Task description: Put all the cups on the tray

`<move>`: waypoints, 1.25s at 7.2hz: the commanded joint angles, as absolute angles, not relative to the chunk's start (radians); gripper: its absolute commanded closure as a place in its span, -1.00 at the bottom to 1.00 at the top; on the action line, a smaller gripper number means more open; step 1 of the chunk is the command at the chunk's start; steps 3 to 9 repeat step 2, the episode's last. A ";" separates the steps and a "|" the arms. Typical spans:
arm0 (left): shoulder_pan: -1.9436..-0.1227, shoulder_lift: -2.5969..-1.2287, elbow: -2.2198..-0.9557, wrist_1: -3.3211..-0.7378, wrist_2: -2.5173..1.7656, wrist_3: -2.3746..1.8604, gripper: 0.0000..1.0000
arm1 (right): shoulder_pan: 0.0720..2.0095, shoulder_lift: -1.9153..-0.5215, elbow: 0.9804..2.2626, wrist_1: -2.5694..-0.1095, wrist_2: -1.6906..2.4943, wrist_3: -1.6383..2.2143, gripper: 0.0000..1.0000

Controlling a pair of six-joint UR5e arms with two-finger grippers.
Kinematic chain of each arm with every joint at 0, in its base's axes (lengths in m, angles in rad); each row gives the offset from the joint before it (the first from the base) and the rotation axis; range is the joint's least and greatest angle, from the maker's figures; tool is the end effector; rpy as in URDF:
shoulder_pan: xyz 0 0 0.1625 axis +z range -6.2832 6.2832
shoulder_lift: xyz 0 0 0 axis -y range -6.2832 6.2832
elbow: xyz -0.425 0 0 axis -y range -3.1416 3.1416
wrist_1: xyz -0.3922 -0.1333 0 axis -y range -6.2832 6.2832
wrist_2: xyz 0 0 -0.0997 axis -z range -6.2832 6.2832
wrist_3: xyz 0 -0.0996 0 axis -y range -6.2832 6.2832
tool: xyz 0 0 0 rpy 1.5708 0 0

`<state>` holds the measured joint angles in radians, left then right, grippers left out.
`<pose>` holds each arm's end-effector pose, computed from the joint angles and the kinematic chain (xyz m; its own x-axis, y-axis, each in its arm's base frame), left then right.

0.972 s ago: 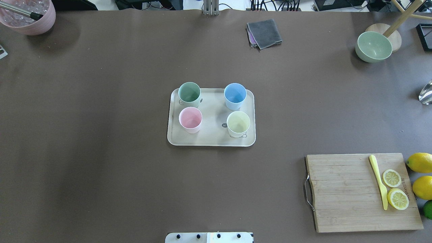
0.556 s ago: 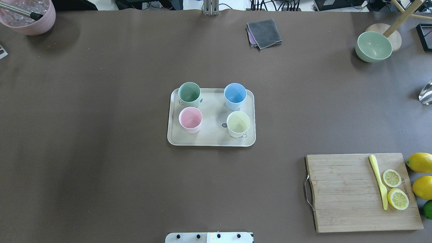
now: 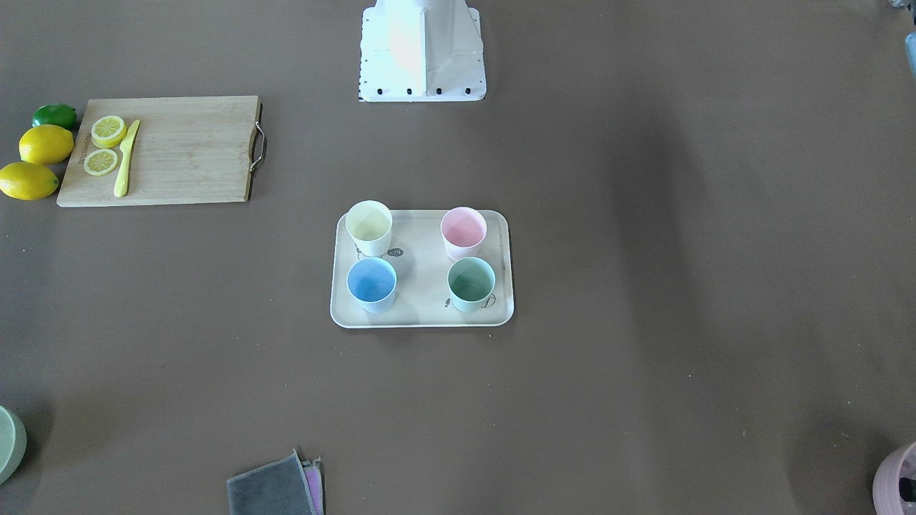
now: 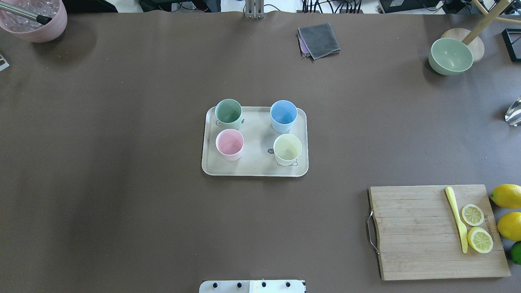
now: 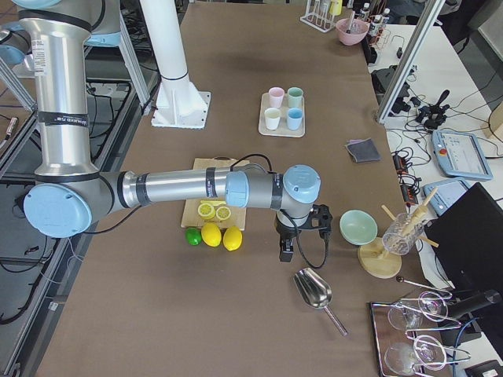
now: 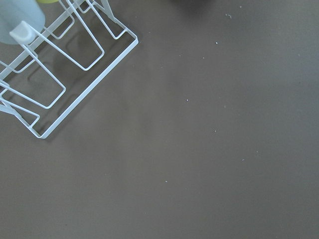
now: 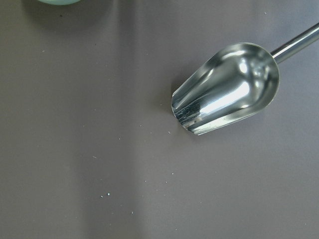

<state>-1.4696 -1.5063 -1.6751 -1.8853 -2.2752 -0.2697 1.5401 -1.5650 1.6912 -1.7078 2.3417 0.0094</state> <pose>-0.0195 -0.4888 0.6076 0.7341 0.0410 -0.6778 0.1046 0.9794 0.1726 0.0488 -0.4922 0.6106 0.7174 -0.0051 0.6966 0.0239 0.9996 -0.0173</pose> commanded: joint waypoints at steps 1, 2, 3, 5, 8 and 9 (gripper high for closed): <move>-1.470 -1.514 -1.666 -1.885 -2.273 -0.275 -0.96 | 1.540 -1.563 1.690 -1.707 2.342 0.011 -1.00; -1.470 -1.511 -1.666 -1.887 -2.275 -0.275 -0.96 | 1.537 -1.563 1.690 -1.707 2.341 0.011 -1.00; -1.470 -1.511 -1.666 -1.887 -2.275 -0.275 -0.96 | 1.537 -1.563 1.690 -1.707 2.341 0.011 -1.00; -1.470 -1.511 -1.666 -1.887 -2.275 -0.275 -0.96 | 1.537 -1.563 1.690 -1.707 2.341 0.011 -1.00; -1.470 -1.511 -1.666 -1.887 -2.275 -0.275 -0.96 | 1.537 -1.563 1.690 -1.707 2.341 0.011 -1.00; -1.470 -1.511 -1.666 -1.887 -2.275 -0.275 -0.96 | 1.537 -1.563 1.690 -1.707 2.341 0.011 -1.00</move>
